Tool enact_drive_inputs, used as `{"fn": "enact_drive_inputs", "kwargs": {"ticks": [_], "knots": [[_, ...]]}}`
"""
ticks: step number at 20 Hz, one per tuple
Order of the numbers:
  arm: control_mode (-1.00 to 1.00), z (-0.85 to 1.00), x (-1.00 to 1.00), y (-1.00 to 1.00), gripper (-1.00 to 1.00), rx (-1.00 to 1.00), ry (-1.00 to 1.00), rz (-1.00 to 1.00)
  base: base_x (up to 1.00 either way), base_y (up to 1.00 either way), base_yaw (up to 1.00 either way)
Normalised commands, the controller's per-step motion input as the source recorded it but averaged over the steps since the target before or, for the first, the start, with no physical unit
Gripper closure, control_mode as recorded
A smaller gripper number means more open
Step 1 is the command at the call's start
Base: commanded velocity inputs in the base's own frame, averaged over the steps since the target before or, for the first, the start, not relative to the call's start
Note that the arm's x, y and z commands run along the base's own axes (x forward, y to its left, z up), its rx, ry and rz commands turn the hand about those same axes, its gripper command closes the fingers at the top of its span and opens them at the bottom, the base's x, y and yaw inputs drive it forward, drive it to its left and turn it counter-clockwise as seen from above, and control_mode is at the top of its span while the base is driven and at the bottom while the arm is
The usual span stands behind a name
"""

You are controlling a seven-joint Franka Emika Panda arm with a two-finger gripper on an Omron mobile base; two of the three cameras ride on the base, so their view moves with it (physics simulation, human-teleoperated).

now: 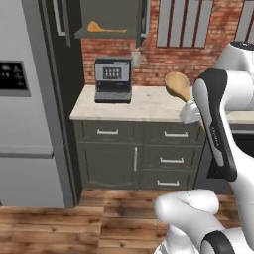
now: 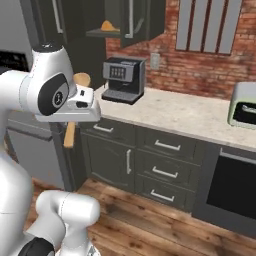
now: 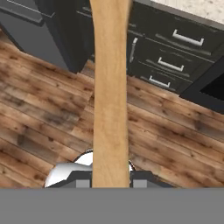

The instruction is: Organize the utensils by type. Pick up the wooden spoons from the counter and place them in the open cabinet. Then pick up the metallic utensils from the counter and place them in the open drawer.

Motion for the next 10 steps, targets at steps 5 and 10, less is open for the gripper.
{"fn": "enact_drive_inputs", "kwargs": {"ticks": [5, 10], "knots": [[1.00, 0.00, 0.00, 0.00, 1.00, 0.00, 0.00, 0.00, 1.00, 0.00, -0.11], [1.00, 0.00, 0.00, 0.00, 1.00, 0.00, 0.00, 0.00, 1.00, 0.21, -0.12]]}}
